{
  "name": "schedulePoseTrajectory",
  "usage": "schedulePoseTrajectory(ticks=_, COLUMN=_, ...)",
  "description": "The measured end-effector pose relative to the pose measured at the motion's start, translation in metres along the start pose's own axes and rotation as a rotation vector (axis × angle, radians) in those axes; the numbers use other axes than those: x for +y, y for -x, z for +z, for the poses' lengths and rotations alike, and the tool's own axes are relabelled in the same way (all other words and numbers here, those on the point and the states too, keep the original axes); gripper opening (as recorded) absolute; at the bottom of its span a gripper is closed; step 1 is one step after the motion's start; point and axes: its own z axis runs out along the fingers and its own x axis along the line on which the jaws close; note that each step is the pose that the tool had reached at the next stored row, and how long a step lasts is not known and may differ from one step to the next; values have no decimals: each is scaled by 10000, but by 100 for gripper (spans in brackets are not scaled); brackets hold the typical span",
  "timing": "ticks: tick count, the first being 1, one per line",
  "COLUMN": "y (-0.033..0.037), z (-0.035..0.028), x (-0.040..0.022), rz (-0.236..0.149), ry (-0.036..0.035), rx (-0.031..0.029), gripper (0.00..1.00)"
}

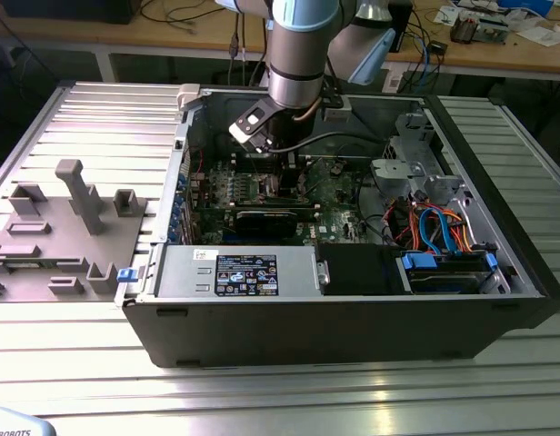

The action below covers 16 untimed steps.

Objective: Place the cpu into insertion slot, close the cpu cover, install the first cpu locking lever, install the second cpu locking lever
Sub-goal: 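Place the cpu into insertion slot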

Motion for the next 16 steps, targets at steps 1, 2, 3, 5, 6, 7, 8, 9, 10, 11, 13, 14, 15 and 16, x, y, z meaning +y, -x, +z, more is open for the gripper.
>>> schedulePoseTrajectory(ticks=1, y=-1, z=3, x=0, rz=5, ry=0, rx=0, gripper=55)
schedulePoseTrajectory(ticks=2, y=-1, z=7, x=0, rz=13, ry=-1, rx=0, gripper=55)
schedulePoseTrajectory(ticks=3, y=-1, z=9, x=0, rz=18, ry=-1, rx=-1, gripper=55)
schedulePoseTrajectory(ticks=5, y=-2, z=15, x=0, rz=30, ry=-1, rx=1, gripper=55)
schedulePoseTrajectory(ticks=6, y=-3, z=18, x=0, rz=36, ry=-1, rx=1, gripper=55)
schedulePoseTrajectory(ticks=7, y=-3, z=20, x=0, rz=42, ry=-1, rx=1, gripper=55)
schedulePoseTrajectory(ticks=8, y=-3, z=22, x=0, rz=47, ry=-2, rx=0, gripper=55)
schedulePoseTrajectory(ticks=9, y=-3, z=28, x=1, rz=58, ry=-1, rx=1, gripper=55)
schedulePoseTrajectory(ticks=10, y=-4, z=32, x=1, rz=69, ry=-1, rx=1, gripper=55)
schedulePoseTrajectory(ticks=11, y=-4, z=38, x=1, rz=81, ry=-2, rx=2, gripper=55)
schedulePoseTrajectory(ticks=13, y=-5, z=45, x=1, rz=94, ry=-2, rx=2, gripper=55)
schedulePoseTrajectory(ticks=14, y=-5, z=47, x=1, rz=98, ry=-3, rx=2, gripper=55)
schedulePoseTrajectory(ticks=15, y=-6, z=51, x=1, rz=104, ry=-2, rx=1, gripper=55)
schedulePoseTrajectory(ticks=16, y=-7, z=53, x=1, rz=108, ry=-2, rx=1, gripper=55)
